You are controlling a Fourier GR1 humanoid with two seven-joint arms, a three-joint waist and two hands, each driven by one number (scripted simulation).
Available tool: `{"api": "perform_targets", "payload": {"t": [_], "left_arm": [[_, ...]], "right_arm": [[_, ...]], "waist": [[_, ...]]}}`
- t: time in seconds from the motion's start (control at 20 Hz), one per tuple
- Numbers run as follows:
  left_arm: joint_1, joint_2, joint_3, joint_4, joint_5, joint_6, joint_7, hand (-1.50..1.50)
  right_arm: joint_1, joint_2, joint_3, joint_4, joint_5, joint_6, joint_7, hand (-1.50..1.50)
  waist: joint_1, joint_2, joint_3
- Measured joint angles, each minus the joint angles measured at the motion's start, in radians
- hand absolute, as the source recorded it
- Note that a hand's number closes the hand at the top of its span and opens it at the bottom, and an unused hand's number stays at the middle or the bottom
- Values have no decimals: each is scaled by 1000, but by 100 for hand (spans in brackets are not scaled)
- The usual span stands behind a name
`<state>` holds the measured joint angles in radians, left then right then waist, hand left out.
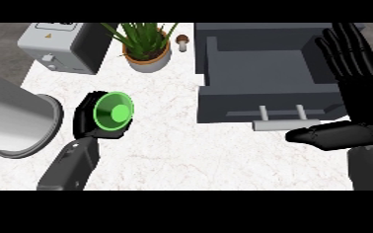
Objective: Pick up the cup, place it into the drawer and close the drawer
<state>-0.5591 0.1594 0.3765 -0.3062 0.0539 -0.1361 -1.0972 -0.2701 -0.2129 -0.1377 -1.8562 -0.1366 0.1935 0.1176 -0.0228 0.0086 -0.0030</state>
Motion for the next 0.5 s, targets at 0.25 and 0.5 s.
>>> {"api": "perform_targets", "payload": {"t": [0.25,0.5], "left_arm": [[-56,-25,-39,-71,-11,-9,39,150],[-137,-68,-81,-200,-6,-3,132,150]], "right_arm": [[-1,-9,-14,1,0,-3,8,-150],[19,-14,-20,-5,4,1,7,-150]], "waist": [[12,-7,2],[24,-14,3]]}}
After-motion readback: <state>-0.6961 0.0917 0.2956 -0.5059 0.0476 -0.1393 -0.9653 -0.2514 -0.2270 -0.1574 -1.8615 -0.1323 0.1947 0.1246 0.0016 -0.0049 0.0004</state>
